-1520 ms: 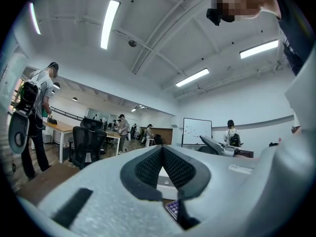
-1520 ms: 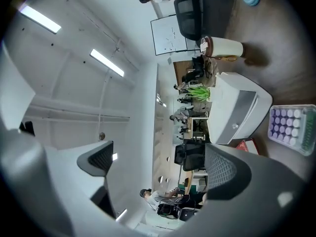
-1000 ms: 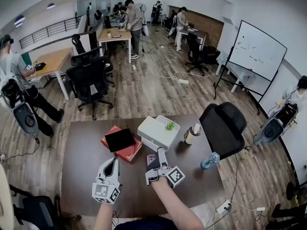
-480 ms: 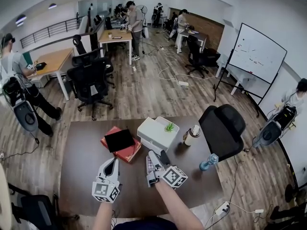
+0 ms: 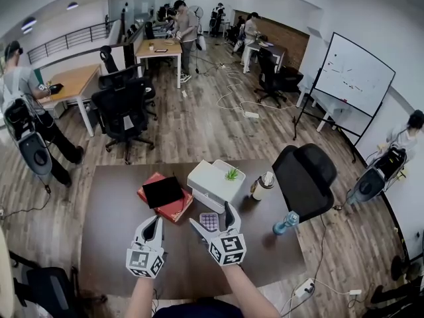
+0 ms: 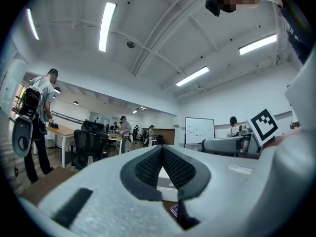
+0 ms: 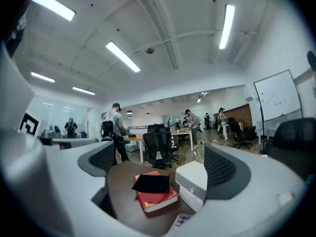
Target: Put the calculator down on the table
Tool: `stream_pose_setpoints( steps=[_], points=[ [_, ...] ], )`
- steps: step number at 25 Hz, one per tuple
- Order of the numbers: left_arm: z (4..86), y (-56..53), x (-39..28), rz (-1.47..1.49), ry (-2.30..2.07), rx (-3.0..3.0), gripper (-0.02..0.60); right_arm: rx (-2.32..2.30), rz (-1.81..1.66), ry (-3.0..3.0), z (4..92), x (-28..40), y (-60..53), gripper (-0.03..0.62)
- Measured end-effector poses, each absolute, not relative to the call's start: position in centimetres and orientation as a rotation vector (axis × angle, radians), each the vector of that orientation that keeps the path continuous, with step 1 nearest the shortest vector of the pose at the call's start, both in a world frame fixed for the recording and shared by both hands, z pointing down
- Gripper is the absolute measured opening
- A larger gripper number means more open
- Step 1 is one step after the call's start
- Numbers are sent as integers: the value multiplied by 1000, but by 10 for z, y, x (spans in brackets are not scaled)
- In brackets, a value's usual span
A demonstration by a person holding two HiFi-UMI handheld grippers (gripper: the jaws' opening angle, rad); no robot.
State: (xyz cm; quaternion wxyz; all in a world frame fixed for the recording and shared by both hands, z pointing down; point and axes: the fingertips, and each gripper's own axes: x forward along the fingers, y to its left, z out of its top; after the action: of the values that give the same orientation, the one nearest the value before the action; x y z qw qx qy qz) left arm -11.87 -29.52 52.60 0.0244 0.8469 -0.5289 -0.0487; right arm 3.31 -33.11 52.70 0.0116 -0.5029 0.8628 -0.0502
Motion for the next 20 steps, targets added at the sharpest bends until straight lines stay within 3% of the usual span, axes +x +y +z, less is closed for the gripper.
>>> stream_pose_setpoints(
  steps=[20],
  points=[
    [524,-297,-116,-157,-1639,2627,-3,-1736,-75,2651,533,100,-326,569]
  ],
)
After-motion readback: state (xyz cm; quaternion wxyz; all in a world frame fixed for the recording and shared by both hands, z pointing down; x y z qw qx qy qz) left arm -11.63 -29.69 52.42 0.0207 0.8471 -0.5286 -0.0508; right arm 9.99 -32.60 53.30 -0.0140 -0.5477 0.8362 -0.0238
